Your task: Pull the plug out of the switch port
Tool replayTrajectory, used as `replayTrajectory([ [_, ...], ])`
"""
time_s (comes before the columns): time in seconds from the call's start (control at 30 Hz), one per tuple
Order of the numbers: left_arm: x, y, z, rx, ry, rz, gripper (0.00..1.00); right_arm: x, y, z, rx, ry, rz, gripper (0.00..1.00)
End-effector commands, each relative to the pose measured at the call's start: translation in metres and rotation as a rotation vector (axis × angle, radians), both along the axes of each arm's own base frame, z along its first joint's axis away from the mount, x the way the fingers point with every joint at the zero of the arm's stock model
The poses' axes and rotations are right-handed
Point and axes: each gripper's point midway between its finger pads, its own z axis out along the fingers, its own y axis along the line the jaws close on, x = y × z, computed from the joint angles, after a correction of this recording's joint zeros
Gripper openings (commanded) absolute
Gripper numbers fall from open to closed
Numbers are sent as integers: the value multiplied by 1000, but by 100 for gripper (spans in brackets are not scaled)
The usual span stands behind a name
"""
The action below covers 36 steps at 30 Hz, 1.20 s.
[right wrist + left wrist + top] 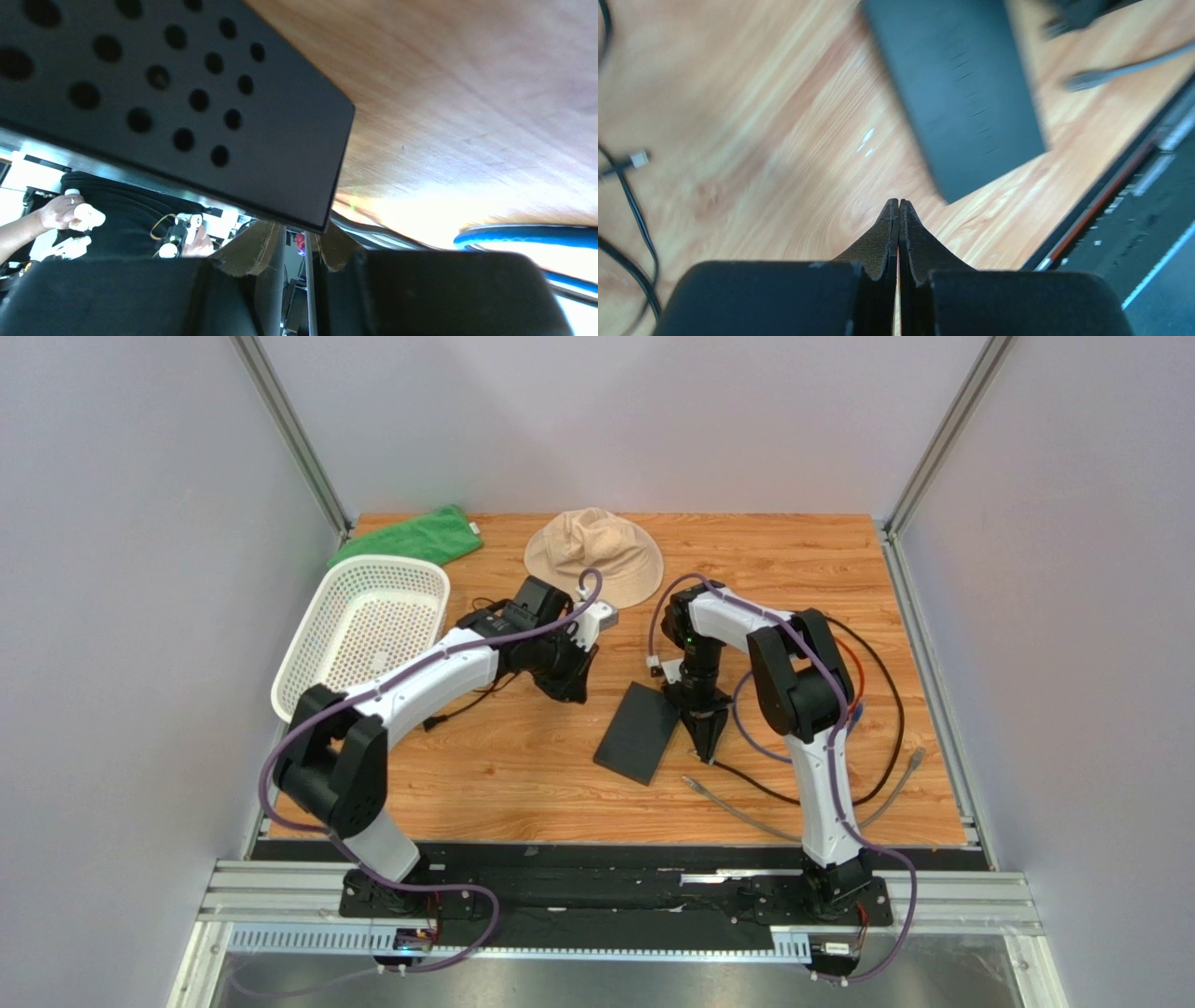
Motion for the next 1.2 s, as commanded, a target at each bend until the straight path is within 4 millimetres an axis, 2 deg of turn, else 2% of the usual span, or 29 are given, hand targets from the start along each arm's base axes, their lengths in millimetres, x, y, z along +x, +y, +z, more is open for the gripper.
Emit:
replayTrajectory([
  [0.0, 0, -29, 25, -91, -73, -116, 0, 28, -12, -27, -51, -122, 73, 0],
  [0.13, 4, -29, 24, -65, -106, -102, 0, 47, -27, -8, -62, -227, 66, 0],
  [0.23, 5, -27, 28, -51, -123, -103, 0, 69, -49, 6, -57, -318, 18, 0],
  [0.27, 7, -25, 28, -39, -131, -93, 0, 81, -63, 11, -61, -363, -34, 0],
  [0.37, 13, -19, 29, -10, -162, -70, 0, 108, -87, 24, -47, -449, -110, 0],
  [0.4, 15, -19, 30, -4, -173, -67, 0, 118, -89, 34, -32, -491, -132, 0],
  [0.43, 16, -17, 31, 1, -181, -66, 0, 123, -83, 40, 31, -499, -157, 0],
  [0.5, 18, -15, 31, 16, -193, -63, 0, 127, -81, 54, 105, -509, -170, 2],
  [0.53, 19, -15, 33, 19, -201, -65, 6, 134, -77, 67, 142, -544, -174, 14],
  [0.6, 23, -11, 37, 30, -214, -60, 24, 147, -75, 83, 161, -633, -180, 23],
  [0.63, 25, -10, 40, 30, -226, -59, 39, 153, -79, 105, 149, -728, -179, 29],
  [0.67, 29, -9, 44, 33, -239, -49, 47, 171, -82, 118, 144, -839, -186, 32],
  [0.7, 35, -4, 47, 34, -248, -28, 53, 178, -86, 133, 130, -914, -195, 33],
  [0.73, 39, -2, 51, 34, -253, -15, 62, 184, -95, 159, 88, -1018, -205, 36],
  [0.77, 45, -1, 58, 28, -265, 1, 64, 197, -99, 179, 80, -1119, -219, 38],
  [0.83, 58, 8, 69, 23, -288, 48, 70, 204, -109, 208, 34, -1222, -253, 40],
  [0.87, 68, 12, 77, 29, -314, 77, 73, 210, -111, 234, 35, -1306, -280, 40],
  [0.93, 81, 22, 85, 38, -336, 131, 75, 213, -109, 258, 40, -1367, -383, 40],
  [0.97, 89, 26, 93, 43, -361, 156, 75, 210, -104, 277, 68, -1410, -417, 41],
  [1.0, 93, 30, 98, 47, -378, 174, 76, 207, -97, 284, 85, -1431, -428, 42],
  [1.07, 106, 40, 114, 60, -432, 221, 77, 201, -75, 294, 86, -1483, -422, 55],
  [1.13, 113, 50, 129, 58, -469, 259, 80, 191, -57, 289, 89, -1487, -380, 58],
  [1.17, 121, 63, 142, 65, -492, 307, 82, 191, -55, 288, 84, -1493, -376, 59],
])
